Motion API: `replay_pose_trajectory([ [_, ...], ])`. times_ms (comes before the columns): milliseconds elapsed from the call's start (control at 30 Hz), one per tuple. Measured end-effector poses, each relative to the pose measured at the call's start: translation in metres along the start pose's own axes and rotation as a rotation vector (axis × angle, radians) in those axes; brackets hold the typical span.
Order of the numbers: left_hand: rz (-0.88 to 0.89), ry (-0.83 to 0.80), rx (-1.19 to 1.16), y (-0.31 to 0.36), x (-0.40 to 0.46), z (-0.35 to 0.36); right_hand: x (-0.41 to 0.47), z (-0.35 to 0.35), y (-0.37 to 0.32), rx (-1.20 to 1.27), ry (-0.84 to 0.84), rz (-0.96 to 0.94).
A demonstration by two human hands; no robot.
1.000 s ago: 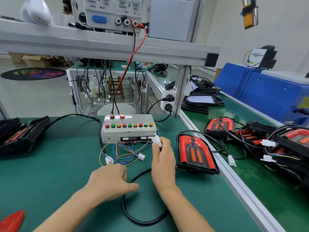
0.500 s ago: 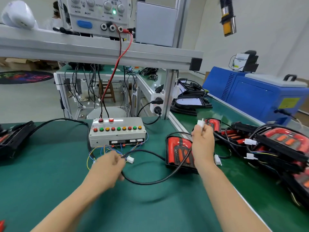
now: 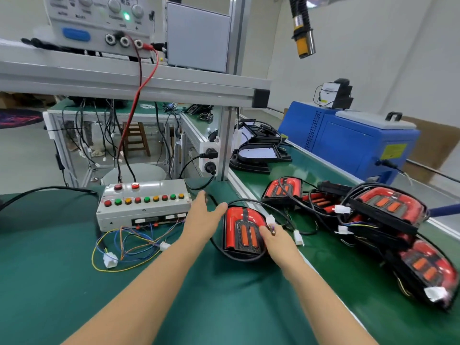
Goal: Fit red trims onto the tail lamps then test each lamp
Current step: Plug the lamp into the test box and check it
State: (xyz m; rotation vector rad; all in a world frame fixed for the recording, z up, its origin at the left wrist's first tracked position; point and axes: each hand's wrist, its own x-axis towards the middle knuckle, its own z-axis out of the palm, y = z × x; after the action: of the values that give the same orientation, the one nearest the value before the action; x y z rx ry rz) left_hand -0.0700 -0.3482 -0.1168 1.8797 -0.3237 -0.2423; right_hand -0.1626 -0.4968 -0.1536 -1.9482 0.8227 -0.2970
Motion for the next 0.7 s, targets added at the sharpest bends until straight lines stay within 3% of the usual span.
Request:
replay_pose_trajectory([
  [133, -0.138, -0.121, -0.047, -0.016, -0.004, 0.015, -0.003, 0.002, -0.003, 0.075, -0.063, -0.049],
  [267, -0.219, -0.206, -0.293, -0.019, -0.008, 0.022, -0.004, 0.002, -0.006, 0.16, -0.121, -0.015],
  [433, -0.168, -0.17, -0.481, -0.016, -0.01, 0.033, -0.008, -0.003, -0.004, 0.279, -0.213, 0.018],
  [700, -0.091, -0.144, -0.7, -0.002, -0.002, 0.04, -0.011, -0.033, -0.012, 0.772, -0.367, -0.007],
])
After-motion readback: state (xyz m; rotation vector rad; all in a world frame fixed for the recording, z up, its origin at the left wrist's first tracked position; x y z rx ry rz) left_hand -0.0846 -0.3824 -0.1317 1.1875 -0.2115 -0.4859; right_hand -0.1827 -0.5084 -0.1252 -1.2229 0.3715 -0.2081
